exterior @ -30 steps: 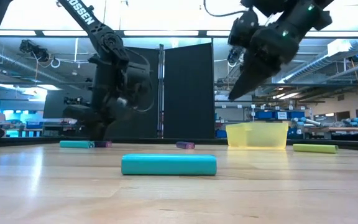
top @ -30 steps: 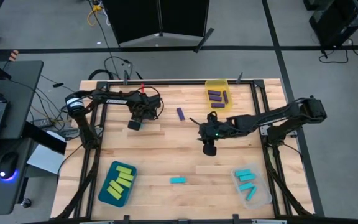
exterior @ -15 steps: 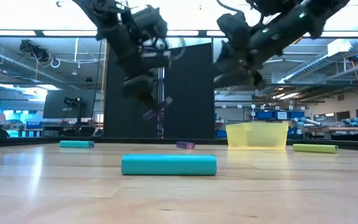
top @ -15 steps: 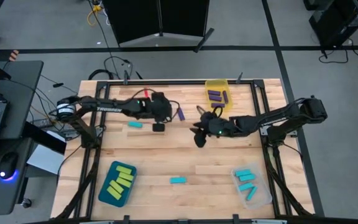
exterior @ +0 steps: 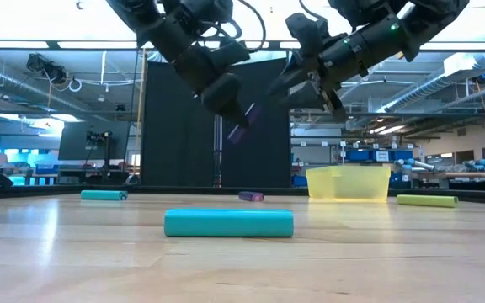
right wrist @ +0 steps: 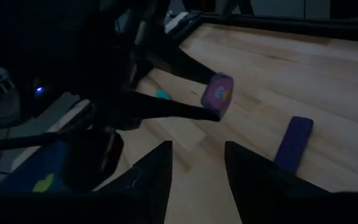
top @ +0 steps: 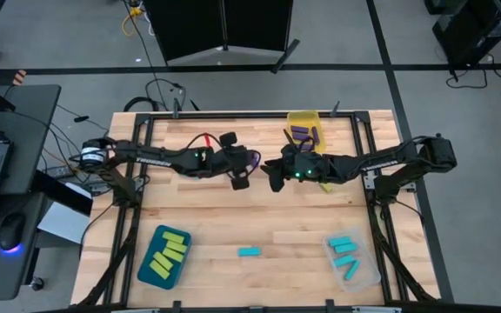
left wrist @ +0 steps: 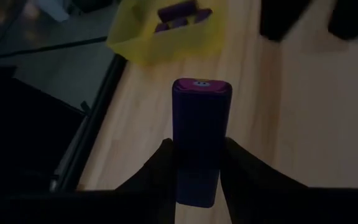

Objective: Sort blocks
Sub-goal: Put the violet block into the transparent yellow bin, then put the light blue block into the transparent bin

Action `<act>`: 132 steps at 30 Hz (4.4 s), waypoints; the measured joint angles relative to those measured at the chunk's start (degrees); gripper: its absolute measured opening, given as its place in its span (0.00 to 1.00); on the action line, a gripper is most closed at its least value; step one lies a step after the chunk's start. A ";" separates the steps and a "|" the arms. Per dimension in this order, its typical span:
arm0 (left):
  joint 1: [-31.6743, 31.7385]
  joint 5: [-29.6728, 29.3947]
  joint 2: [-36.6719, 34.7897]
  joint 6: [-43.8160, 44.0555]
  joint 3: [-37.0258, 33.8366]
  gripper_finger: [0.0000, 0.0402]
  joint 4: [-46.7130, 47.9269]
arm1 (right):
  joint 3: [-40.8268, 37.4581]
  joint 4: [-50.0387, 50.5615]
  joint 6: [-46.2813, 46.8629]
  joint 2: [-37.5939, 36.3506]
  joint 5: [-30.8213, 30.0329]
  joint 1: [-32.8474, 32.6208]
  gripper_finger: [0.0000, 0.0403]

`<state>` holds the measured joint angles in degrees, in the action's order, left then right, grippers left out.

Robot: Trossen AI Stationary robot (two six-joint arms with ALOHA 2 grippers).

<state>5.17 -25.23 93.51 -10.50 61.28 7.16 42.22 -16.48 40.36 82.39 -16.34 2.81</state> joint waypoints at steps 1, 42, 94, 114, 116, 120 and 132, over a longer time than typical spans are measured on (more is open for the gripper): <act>-0.24 0.02 0.00 0.03 0.02 0.24 -0.52 | 0.00 0.01 0.00 0.00 0.00 0.02 0.39; -3.04 3.89 5.05 1.88 7.93 0.08 0.44 | -0.07 4.79 -10.39 -1.85 -1.77 1.59 0.18; -2.19 14.77 2.29 9.66 -24.02 0.03 -57.70 | 0.02 15.53 -15.87 -3.75 -5.05 37.21 0.57; -4.36 20.87 -1.55 8.07 -24.02 0.02 -53.53 | 0.04 38.55 -12.40 -19.16 4.26 -7.01 0.13; -5.14 20.95 -1.55 6.65 -24.02 0.02 -53.88 | 0.04 32.91 -11.47 -15.51 4.20 -11.04 0.15; -5.74 21.08 -1.54 6.14 -24.02 0.02 -54.04 | 0.04 20.57 -10.89 -7.61 4.48 -17.37 0.18; -7.63 20.87 -1.53 6.64 -25.95 0.02 -57.40 | 16.42 22.13 -10.35 13.89 4.56 -26.36 0.23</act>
<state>-2.46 -4.36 91.98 -3.86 35.33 -50.25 58.63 5.65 30.01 96.28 -11.78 -23.56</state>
